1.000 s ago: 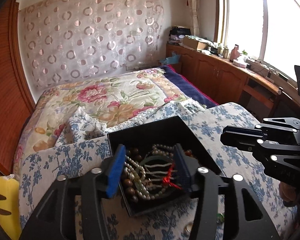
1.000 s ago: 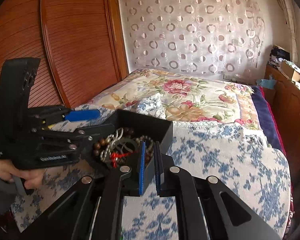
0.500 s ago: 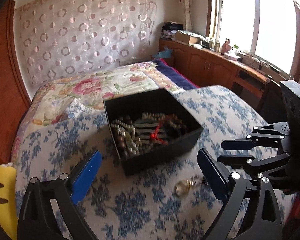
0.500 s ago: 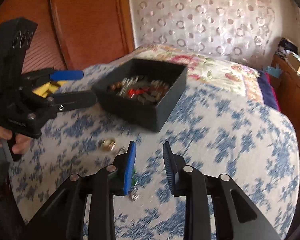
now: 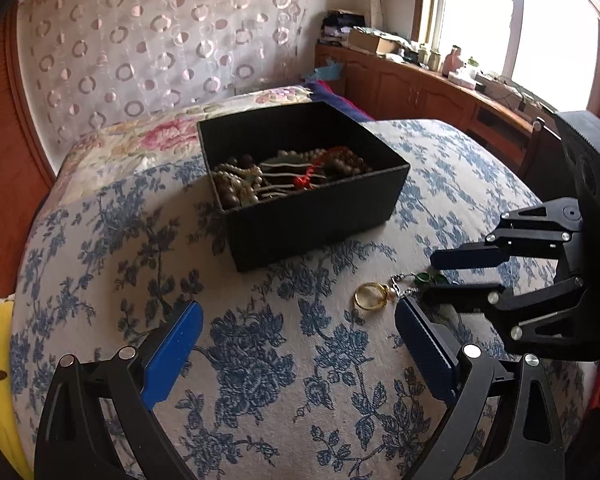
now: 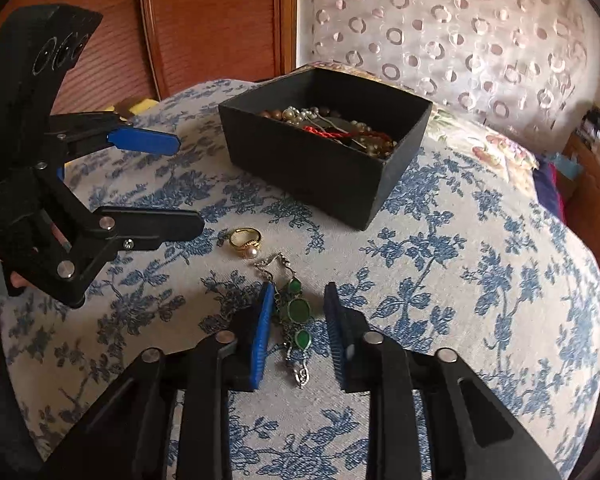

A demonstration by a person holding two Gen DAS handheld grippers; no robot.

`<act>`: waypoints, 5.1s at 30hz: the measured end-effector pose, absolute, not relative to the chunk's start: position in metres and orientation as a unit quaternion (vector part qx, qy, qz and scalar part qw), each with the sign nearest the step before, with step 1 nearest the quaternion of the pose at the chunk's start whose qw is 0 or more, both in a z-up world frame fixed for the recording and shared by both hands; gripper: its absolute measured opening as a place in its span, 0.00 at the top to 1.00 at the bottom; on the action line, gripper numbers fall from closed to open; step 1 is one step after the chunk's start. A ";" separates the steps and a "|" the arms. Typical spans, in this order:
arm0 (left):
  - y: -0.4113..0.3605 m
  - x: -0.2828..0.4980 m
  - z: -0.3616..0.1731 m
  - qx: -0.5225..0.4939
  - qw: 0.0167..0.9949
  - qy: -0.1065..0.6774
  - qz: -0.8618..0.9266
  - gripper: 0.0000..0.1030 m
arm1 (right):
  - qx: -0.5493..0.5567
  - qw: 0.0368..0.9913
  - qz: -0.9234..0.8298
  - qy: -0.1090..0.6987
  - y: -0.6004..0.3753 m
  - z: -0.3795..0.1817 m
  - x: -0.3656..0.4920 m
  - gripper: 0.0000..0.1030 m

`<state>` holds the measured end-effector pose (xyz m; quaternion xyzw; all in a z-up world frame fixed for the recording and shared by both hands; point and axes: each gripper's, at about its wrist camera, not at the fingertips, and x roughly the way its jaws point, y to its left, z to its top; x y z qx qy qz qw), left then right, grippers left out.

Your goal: Organize jewelry

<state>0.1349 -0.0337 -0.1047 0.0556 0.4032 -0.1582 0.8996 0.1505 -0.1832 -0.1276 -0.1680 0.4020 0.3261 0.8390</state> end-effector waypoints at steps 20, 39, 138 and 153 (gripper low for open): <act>-0.085 0.138 -0.109 0.102 0.883 0.415 -0.193 0.40 | -0.113 0.874 0.291 0.372 -0.247 -0.103 0.153 0.88; -0.084 0.138 -0.106 0.093 0.889 0.410 -0.182 0.76 | -0.111 0.880 0.295 0.355 -0.246 -0.089 0.150 0.88; -0.012 0.095 0.000 0.016 0.960 0.278 -0.015 0.08 | -0.019 0.941 0.208 0.267 -0.248 -0.022 0.150 0.25; -0.003 0.042 0.031 -0.004 0.969 0.245 0.002 0.08 | 0.009 0.960 0.187 0.208 -0.264 0.010 0.093 0.02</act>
